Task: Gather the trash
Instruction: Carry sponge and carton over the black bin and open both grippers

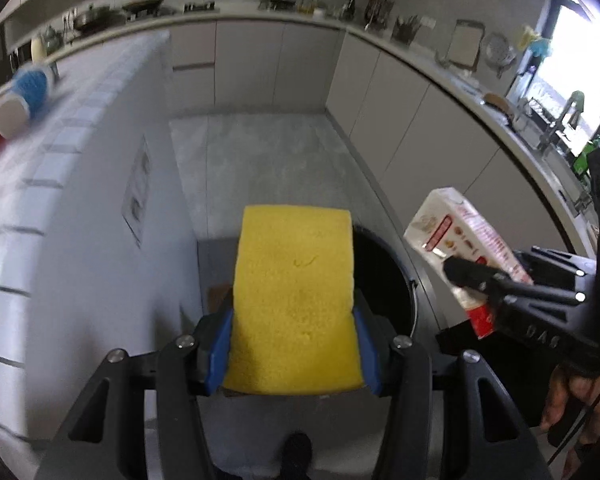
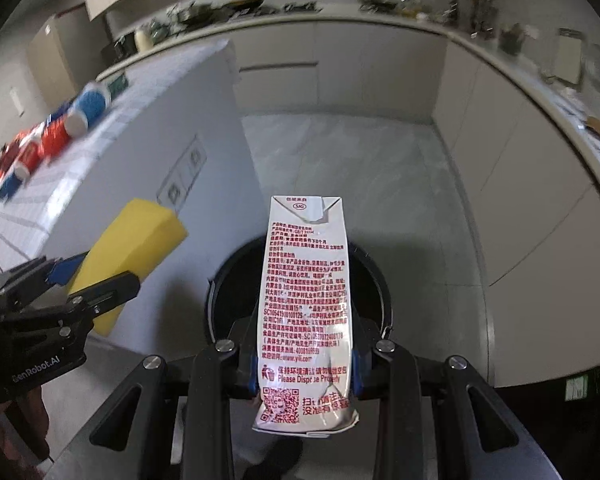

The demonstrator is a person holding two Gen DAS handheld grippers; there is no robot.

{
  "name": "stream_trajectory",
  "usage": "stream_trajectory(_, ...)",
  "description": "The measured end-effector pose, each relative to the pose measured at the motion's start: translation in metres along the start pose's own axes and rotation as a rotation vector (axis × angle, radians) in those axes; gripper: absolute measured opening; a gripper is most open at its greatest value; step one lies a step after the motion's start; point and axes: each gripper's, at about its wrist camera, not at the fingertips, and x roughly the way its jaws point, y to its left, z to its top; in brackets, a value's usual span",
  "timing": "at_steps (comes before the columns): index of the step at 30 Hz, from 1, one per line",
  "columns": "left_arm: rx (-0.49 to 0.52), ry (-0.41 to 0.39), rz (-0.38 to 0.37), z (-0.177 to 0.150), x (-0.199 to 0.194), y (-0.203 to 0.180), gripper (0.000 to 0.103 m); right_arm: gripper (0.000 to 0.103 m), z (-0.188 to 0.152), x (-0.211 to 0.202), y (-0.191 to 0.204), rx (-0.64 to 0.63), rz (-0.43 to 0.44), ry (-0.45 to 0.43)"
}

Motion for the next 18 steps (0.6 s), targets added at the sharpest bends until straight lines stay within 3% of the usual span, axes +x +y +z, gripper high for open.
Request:
stream_trajectory(6,-0.068,0.101,-0.027,-0.008,0.059,-0.005,0.058,0.034,-0.009,0.069,-0.022,-0.092,0.051,0.128)
stream_trajectory(7,-0.1,0.12,-0.047,-0.01,0.073,-0.001,0.063,0.034,-0.01,0.079,-0.024,-0.111,0.063,0.146)
stream_trajectory(8,-0.135,0.133,-0.058,-0.013,0.08,0.003,0.076,0.034,-0.01,0.089,-0.026,-0.133,0.085,0.154)
stream_trajectory(10,-0.193,0.138,0.046,-0.018,0.087,0.015,0.083,0.065,-0.013,0.11,-0.031,-0.182,0.059,0.183)
stream_trajectory(11,-0.242,0.123,0.064,-0.021,0.084,0.025,0.085,0.102,-0.015,0.118,-0.035,-0.201,0.026,0.2)
stream_trajectory(13,-0.282,0.116,0.093,-0.027,0.078,0.034,0.091,0.103,-0.016,0.12,-0.039,-0.217,0.014,0.197)
stream_trajectory(18,-0.182,0.124,0.179,-0.037,0.068,0.021,0.095,0.103,-0.016,0.114,-0.054,-0.143,-0.031,0.182)
